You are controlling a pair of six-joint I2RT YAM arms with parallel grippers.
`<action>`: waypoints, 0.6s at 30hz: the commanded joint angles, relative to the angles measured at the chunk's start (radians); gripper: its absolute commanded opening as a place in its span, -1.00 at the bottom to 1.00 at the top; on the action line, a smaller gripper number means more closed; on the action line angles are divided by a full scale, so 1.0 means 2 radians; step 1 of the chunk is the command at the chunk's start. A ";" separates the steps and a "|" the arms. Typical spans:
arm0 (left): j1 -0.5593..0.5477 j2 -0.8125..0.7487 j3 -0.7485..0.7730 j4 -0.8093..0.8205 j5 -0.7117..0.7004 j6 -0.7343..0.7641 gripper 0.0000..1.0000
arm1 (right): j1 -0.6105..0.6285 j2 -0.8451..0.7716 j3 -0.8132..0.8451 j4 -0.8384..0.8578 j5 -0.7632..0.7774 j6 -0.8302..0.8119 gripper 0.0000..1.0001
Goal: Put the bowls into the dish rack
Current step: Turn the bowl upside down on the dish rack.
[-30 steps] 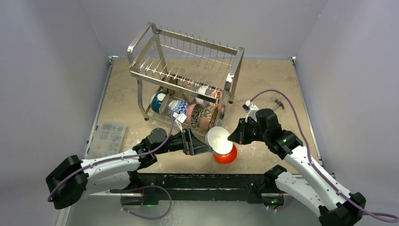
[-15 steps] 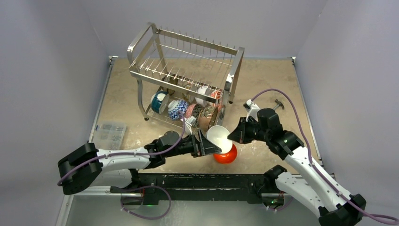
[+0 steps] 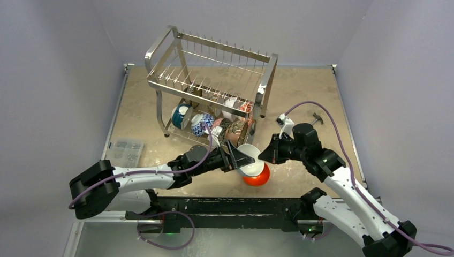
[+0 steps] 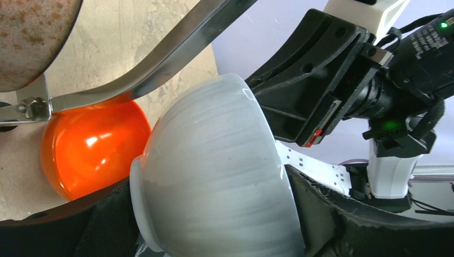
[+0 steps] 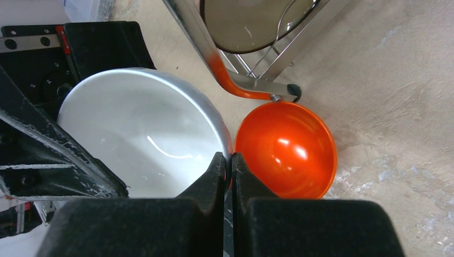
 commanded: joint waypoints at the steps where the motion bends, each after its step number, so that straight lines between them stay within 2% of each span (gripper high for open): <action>1: 0.000 0.020 0.035 0.018 0.017 -0.007 0.61 | 0.000 -0.007 0.028 0.040 -0.021 0.000 -1.00; 3: 0.000 0.023 0.037 0.016 0.027 -0.012 0.61 | 0.001 -0.006 0.032 0.039 -0.016 -0.001 -1.00; 8: 0.000 0.012 0.042 -0.034 0.032 -0.009 0.80 | 0.001 -0.004 0.037 0.036 -0.008 -0.005 -1.00; 11: 0.000 0.013 0.047 -0.043 0.039 -0.006 0.84 | 0.000 -0.003 0.035 0.039 -0.011 -0.004 -1.00; 14: 0.000 0.024 0.054 -0.027 0.052 -0.006 0.82 | 0.000 -0.001 0.032 0.042 -0.015 -0.004 -1.00; 18: 0.000 0.029 0.056 -0.018 0.053 -0.005 0.66 | 0.000 0.000 0.033 0.041 -0.018 -0.004 -1.00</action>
